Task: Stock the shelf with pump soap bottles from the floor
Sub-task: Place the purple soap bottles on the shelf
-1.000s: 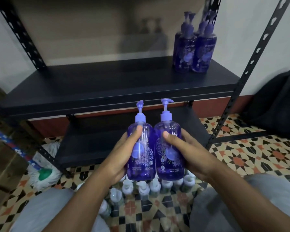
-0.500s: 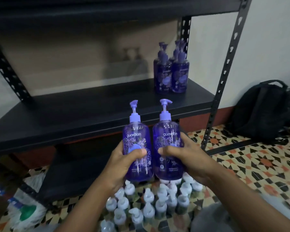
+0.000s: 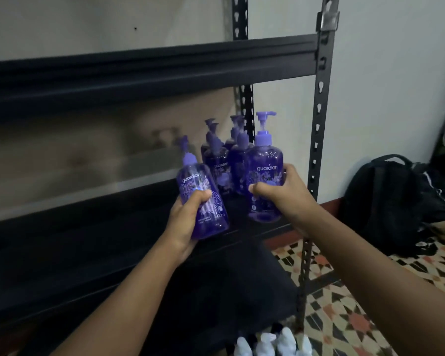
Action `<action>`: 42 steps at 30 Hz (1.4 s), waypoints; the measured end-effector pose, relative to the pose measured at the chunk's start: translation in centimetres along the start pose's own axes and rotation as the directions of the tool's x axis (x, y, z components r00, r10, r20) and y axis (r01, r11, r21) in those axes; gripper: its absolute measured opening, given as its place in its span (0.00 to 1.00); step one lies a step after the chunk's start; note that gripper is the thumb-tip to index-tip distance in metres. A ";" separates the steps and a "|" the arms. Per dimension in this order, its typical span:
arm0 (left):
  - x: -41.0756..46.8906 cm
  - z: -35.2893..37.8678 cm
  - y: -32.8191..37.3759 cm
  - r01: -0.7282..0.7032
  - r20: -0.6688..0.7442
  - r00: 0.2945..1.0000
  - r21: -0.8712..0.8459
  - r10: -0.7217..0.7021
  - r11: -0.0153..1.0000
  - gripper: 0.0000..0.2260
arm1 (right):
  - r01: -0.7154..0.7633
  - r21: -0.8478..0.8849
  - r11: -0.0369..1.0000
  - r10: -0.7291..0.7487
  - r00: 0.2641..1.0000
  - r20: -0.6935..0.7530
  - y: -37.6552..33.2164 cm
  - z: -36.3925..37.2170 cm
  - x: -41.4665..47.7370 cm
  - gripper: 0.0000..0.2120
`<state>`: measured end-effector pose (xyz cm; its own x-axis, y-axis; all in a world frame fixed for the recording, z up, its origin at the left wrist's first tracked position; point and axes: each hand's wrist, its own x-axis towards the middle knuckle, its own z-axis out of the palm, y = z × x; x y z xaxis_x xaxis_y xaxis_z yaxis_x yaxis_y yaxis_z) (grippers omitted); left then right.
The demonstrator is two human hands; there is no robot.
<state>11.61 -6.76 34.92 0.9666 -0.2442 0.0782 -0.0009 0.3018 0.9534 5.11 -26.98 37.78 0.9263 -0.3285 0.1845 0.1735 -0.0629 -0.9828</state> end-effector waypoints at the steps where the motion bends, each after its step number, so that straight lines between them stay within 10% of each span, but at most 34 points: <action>1: 0.6 0.2 -0.4 0.007 -0.014 1.000 -0.008 -0.007 1.000 0.31 | 0.016 -0.008 1.000 -0.017 1.000 -0.008 0.5 -0.2 0.9 0.30; 18: 2.1 -0.6 -2.4 0.081 -0.022 0.996 -0.071 -0.083 0.994 0.32 | 0.042 -0.243 0.969 -0.032 0.998 0.045 5.7 -1.3 3.5 0.48; 25: 2.1 -0.4 -2.3 0.102 -0.035 0.994 -0.064 -0.105 0.993 0.32 | 0.051 -0.520 0.853 -0.093 0.994 -0.057 7.3 -0.5 4.7 0.36; 42: 2.1 -0.4 -2.2 0.122 -0.039 0.991 -0.073 -0.126 0.990 0.31 | 0.027 -0.560 0.828 -0.095 0.991 -0.093 7.5 1.2 7.2 0.33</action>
<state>13.79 -7.56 32.83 0.9683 -0.2439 -0.0536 0.1362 0.3358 0.9320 13.43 -28.68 31.74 0.8706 -0.4072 0.2762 -0.0186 -0.5882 -0.8085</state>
